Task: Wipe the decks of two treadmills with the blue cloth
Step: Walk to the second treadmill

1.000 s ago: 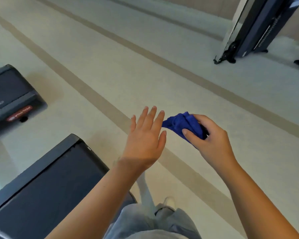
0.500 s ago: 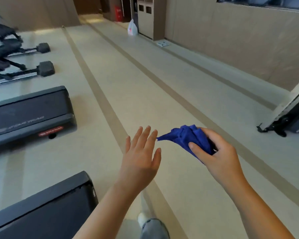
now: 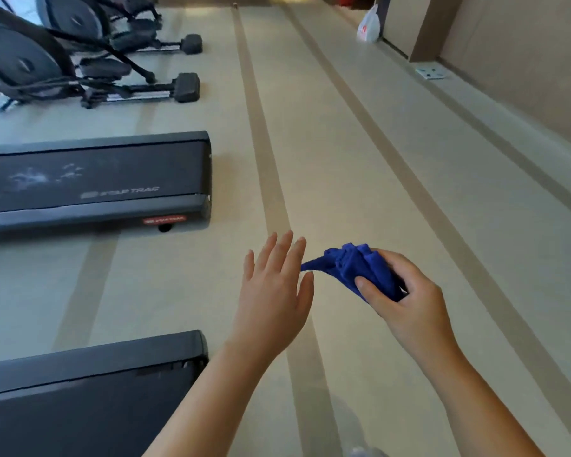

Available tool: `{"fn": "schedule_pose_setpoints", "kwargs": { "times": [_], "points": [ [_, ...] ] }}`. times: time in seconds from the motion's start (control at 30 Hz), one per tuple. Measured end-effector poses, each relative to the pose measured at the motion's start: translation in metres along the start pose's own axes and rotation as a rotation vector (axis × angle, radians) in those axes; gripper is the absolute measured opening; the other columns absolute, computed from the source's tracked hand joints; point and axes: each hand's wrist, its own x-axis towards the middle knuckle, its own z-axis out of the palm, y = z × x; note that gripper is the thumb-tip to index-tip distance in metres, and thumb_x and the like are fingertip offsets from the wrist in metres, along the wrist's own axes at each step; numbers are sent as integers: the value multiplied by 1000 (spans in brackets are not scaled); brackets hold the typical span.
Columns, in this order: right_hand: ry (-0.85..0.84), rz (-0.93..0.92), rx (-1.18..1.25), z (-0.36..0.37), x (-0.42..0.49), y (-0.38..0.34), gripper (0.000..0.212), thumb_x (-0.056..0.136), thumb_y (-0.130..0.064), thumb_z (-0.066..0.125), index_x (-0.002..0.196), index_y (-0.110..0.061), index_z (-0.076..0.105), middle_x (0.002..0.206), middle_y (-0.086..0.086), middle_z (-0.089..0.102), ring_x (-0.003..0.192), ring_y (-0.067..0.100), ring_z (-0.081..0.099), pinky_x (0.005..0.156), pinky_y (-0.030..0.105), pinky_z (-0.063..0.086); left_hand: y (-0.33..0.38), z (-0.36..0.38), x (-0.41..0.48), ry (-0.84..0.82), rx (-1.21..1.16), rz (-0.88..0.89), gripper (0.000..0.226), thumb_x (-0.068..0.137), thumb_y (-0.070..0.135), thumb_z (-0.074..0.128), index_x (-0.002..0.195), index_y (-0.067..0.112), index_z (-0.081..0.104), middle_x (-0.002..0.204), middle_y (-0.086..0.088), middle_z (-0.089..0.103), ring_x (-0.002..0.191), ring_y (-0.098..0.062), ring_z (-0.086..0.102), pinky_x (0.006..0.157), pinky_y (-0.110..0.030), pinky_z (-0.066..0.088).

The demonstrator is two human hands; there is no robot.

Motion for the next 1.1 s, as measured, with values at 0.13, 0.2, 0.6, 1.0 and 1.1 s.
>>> {"fn": "schedule_pose_setpoints", "kwargs": {
  "times": [0.13,0.2,0.6,1.0,1.1],
  "points": [
    [-85,7,19,24,69,17,37,82,-9,67,98,-42,59,89,-26,64,81,-1,59,69,6,42,-30,13,49,13,-5,-79,58,89,40,22,137,13,41,145,-7,39,137,-28,27,106,-41,12],
    [-107,8,31,33,109,26,35,83,-10,67,99,-40,60,89,-25,64,81,-1,58,69,6,42,-42,17,79,18,6,-104,57,91,41,23,139,14,38,147,-6,35,139,-26,23,107,-40,8],
    [-404,-38,66,120,349,39,36,83,-11,68,99,-41,58,91,-21,65,83,-4,57,70,5,41,-143,15,268,100,77,-321,48,98,29,36,143,13,31,152,-4,25,142,-21,12,110,-37,2],
    [-552,-96,4,334,496,-1,40,82,-11,69,95,-46,55,88,-24,63,82,-2,57,71,8,43,-366,-29,348,175,117,-482,57,89,35,25,131,5,48,139,-14,46,132,-35,36,102,-47,13],
    [-593,-88,-26,398,527,-23,36,82,-13,69,100,-41,58,89,-23,64,82,-4,57,71,7,42,-434,-56,365,172,107,-497,57,88,34,25,131,4,49,138,-14,46,132,-35,36,103,-48,16]
  ]
}}
